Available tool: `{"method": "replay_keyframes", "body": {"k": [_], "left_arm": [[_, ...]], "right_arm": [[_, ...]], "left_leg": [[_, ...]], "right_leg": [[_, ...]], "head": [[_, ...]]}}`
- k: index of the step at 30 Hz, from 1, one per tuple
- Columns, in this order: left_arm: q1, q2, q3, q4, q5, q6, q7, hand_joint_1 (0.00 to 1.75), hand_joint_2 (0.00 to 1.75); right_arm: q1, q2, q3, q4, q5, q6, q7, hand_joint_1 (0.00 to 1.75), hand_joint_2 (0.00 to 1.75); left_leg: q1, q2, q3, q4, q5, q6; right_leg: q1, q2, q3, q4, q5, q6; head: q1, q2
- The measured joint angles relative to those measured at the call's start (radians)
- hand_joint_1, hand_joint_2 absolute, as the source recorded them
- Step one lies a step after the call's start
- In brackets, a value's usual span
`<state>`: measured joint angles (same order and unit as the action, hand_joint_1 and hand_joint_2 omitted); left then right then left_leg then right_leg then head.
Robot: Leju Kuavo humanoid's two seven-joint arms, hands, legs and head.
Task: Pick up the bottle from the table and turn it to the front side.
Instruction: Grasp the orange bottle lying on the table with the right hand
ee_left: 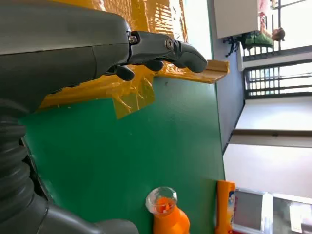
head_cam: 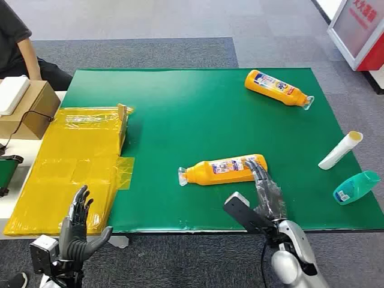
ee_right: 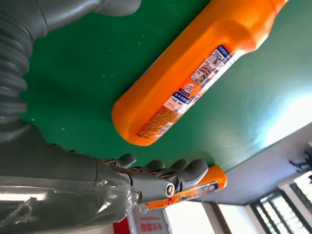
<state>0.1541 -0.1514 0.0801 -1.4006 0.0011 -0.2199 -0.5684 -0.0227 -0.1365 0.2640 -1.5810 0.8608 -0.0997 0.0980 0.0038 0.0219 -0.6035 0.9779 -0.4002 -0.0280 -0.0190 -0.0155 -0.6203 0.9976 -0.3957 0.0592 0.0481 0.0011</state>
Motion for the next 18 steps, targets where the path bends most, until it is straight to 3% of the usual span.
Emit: {"method": "replay_keyframes", "body": {"k": [8, 18], "left_arm": [[-0.040, -0.004, 0.000, 0.041, 0.005, -0.014, -0.011, 0.00, 1.75], [-0.056, -0.002, 0.000, 0.075, 0.018, -0.016, -0.028, 0.00, 1.75]], "right_arm": [[-0.227, -0.023, 0.022, 0.226, -0.002, 0.134, 0.035, 0.00, 1.75], [-0.421, -0.026, 0.100, 0.502, -0.015, 0.201, 0.054, 0.00, 1.75]], "left_leg": [[0.000, 0.000, 0.000, 0.000, 0.003, 0.000], [0.000, 0.000, 0.000, 0.000, 0.003, 0.000]], "right_leg": [[0.000, 0.000, 0.000, 0.000, 0.002, 0.001], [0.000, 0.000, 0.000, 0.000, 0.002, 0.000]], "head": [[0.000, 0.000], [0.000, 0.000]]}}
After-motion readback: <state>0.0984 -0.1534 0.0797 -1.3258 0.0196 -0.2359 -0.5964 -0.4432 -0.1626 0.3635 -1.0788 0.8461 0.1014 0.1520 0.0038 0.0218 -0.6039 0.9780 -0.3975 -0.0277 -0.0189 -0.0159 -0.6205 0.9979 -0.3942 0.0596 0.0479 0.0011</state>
